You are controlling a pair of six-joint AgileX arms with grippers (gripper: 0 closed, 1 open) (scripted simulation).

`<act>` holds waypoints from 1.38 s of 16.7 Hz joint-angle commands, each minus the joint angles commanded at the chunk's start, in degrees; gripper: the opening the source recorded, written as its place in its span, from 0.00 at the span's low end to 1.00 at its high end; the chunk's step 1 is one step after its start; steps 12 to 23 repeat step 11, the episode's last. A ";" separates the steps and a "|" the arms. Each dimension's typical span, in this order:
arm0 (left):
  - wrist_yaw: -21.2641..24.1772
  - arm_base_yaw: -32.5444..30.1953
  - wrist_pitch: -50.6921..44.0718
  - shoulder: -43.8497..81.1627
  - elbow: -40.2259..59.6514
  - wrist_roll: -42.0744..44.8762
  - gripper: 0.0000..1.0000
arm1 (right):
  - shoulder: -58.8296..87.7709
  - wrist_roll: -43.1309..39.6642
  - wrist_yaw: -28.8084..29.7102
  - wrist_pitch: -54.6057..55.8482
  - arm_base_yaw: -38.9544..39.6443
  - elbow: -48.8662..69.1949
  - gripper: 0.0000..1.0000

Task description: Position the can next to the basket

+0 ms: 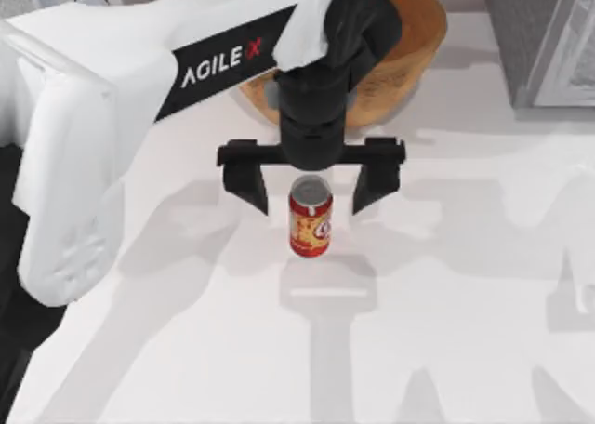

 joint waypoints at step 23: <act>0.00 0.08 -9.17 0.14 9.31 -0.05 1.00 | 0.00 0.00 0.00 0.00 0.00 0.00 1.00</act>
